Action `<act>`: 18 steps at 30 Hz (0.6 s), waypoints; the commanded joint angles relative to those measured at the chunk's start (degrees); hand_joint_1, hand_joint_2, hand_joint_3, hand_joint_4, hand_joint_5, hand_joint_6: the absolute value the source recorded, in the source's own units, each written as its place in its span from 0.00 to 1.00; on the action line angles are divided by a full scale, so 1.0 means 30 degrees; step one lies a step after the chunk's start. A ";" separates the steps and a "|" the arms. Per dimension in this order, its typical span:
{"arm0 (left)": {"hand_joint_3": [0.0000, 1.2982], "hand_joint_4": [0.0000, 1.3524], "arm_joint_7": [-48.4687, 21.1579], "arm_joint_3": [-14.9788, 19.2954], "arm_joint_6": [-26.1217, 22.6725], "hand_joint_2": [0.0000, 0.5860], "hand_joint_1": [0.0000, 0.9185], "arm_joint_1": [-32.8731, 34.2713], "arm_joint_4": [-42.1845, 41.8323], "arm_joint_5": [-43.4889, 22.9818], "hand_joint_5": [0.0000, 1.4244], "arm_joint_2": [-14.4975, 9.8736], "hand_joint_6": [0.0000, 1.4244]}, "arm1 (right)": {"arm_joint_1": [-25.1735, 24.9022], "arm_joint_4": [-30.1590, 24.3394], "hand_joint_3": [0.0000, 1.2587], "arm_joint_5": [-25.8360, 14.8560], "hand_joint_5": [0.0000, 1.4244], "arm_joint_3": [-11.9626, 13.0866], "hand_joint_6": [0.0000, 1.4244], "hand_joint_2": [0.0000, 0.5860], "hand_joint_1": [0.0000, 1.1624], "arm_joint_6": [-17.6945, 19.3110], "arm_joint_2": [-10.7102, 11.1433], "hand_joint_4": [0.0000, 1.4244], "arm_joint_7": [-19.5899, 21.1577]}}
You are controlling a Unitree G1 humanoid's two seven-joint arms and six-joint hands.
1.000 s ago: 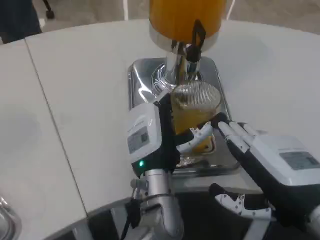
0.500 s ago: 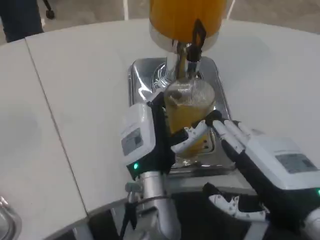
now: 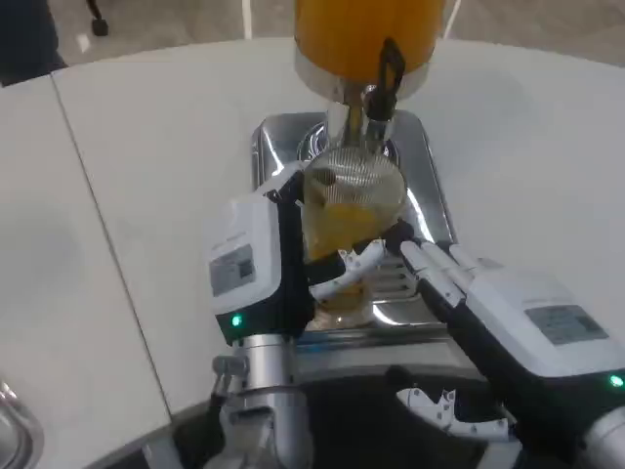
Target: Grasp the cup under the faucet to collect the drink, then remove the cup.
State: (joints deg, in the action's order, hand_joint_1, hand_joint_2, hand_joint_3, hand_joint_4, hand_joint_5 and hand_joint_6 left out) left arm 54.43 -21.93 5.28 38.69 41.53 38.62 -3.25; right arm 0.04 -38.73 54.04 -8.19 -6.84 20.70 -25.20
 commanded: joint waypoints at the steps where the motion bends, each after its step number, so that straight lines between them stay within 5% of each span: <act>1: 0.88 0.79 -0.0226 0.0010 0.0581 0.11 0.62 -0.0163 -0.0972 0.0379 1.00 -0.0393 1.00 | 0.0072 -0.0267 0.00 -0.0025 0.00 0.0045 0.04 0.73 0.52 0.0303 0.0073 0.00 0.0207; 11: 0.88 0.80 -0.0826 0.0183 0.0390 0.12 0.61 -0.0572 -0.1223 0.0418 1.00 -0.0985 1.00 | 0.0144 -0.0980 0.00 0.0414 0.00 -0.0077 0.04 0.75 0.52 0.0705 0.0237 0.00 -0.0313; 18: 0.88 0.80 -0.1052 0.0555 0.0414 0.12 0.61 -0.0861 -0.1612 0.0309 1.00 -0.1369 1.00 | 0.1083 -0.1649 0.00 0.0360 0.00 0.0753 0.05 0.75 0.53 0.1135 0.0579 0.00 0.0018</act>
State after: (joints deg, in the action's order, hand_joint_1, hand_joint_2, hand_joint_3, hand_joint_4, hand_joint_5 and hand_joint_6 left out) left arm 51.12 -20.89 5.56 36.43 39.11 39.05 -6.94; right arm 1.48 -41.48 55.41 -7.48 -4.60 21.44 -25.64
